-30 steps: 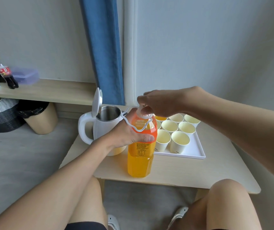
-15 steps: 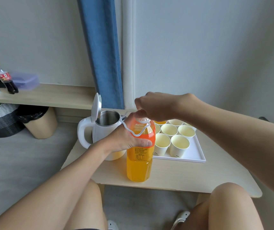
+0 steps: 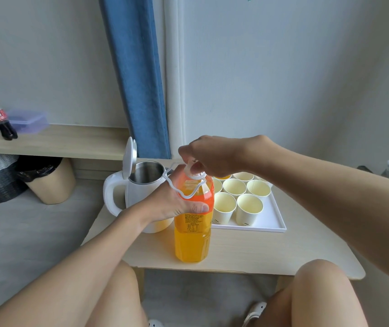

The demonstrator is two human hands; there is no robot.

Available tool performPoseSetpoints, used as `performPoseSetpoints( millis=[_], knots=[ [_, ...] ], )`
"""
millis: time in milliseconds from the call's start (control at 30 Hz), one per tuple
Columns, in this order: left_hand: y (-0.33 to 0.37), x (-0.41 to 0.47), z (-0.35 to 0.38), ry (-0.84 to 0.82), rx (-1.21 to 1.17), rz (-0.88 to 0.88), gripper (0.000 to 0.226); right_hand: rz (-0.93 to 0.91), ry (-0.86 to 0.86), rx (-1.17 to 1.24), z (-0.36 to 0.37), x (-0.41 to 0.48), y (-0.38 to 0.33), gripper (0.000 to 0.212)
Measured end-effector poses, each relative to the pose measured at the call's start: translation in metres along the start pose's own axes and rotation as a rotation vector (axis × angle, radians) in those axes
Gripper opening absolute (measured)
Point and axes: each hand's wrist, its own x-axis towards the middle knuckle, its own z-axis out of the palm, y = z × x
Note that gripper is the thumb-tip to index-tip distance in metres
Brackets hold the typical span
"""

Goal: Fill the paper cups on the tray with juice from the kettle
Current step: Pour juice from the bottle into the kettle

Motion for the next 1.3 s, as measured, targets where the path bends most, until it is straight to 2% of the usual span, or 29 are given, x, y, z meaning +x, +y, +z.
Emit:
performPoseSetpoints(
  millis=[67,233,367,400,467,567,667,767,867,900,1067,1167,1300],
  knots=[
    [0.0,-0.001,0.0,0.01,0.0,0.001,0.083,-0.02,-0.029,0.017,-0.002,-0.001,0.0,0.011],
    [-0.003,-0.001,0.0,0.021,-0.017,-0.029,0.089,0.055,-0.022,-0.072,-0.003,0.003,-0.002,0.036],
    [0.0,-0.002,0.0,0.012,-0.01,-0.012,0.086,-0.014,0.005,-0.041,-0.002,0.004,-0.001,0.017],
    [0.0,-0.002,0.0,0.008,-0.01,-0.007,0.085,-0.045,0.009,-0.034,-0.002,0.004,0.0,0.019],
    [0.002,-0.002,0.0,0.006,-0.014,-0.015,0.08,-0.066,-0.001,-0.027,-0.003,0.003,0.002,0.035],
    [0.003,-0.003,0.001,0.011,-0.005,-0.019,0.08,0.0,-0.048,-0.005,-0.006,0.002,0.003,0.059],
    [0.001,-0.002,0.001,0.023,-0.016,-0.008,0.09,0.065,-0.006,-0.021,-0.008,0.002,0.002,0.043],
    [0.002,-0.002,0.001,0.026,-0.008,0.007,0.09,0.044,0.008,-0.012,-0.011,0.004,0.001,0.025],
    [0.001,-0.002,0.001,0.023,0.013,-0.014,0.082,0.018,-0.098,0.031,-0.015,0.002,-0.002,0.062],
    [0.003,-0.003,0.001,0.021,0.015,-0.017,0.08,0.031,-0.089,0.02,-0.015,0.001,-0.003,0.065],
    [0.003,-0.003,0.001,0.016,0.008,-0.008,0.082,0.033,-0.04,0.021,-0.008,0.001,-0.003,0.031],
    [0.001,-0.001,0.001,0.018,0.009,-0.003,0.085,0.029,-0.006,0.053,-0.011,0.0,-0.002,0.029],
    [-0.003,-0.003,0.003,0.054,-0.042,-0.013,0.092,0.077,0.276,0.312,-0.004,-0.012,0.01,0.028]
  ],
)
